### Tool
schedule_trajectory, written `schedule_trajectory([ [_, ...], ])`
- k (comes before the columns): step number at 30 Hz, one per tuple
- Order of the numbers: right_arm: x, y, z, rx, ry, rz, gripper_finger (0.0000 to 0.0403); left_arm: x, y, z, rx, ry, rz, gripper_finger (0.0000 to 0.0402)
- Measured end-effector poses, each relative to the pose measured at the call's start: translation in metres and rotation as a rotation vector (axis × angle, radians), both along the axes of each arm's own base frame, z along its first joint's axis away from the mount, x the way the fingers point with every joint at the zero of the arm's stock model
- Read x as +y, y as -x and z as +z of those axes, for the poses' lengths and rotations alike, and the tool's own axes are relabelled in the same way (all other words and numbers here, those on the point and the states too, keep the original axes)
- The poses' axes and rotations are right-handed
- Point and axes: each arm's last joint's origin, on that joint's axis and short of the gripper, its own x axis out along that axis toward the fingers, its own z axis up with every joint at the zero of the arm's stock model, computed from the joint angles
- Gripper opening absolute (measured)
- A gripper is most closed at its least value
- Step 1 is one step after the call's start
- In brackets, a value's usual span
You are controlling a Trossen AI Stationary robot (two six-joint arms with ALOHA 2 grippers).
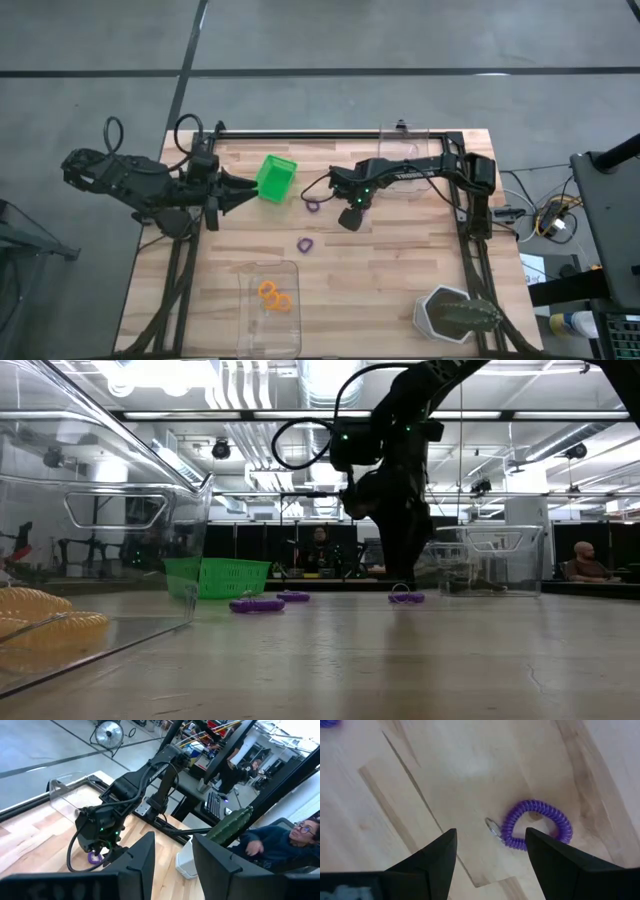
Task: Sort spring keychains
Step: Put the top right purple spring keychain into the green bin
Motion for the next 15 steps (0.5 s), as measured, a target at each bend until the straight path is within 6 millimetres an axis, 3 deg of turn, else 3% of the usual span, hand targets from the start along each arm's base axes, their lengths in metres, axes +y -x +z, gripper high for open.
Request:
schedule_trajectory([
  [7, 0.0, 0.003, -0.006, 0.007, 0.017, 0.004, 0.0228, -0.001, -0.002, -0.001, 0.008, -0.016, -0.002, 0.0124],
  [15, 0.001, 0.004, -0.028, 0.062, 0.005, 0.009, 0.0228, -0.002, -0.004, -0.002, 0.014, -0.018, -0.002, 0.0124],
])
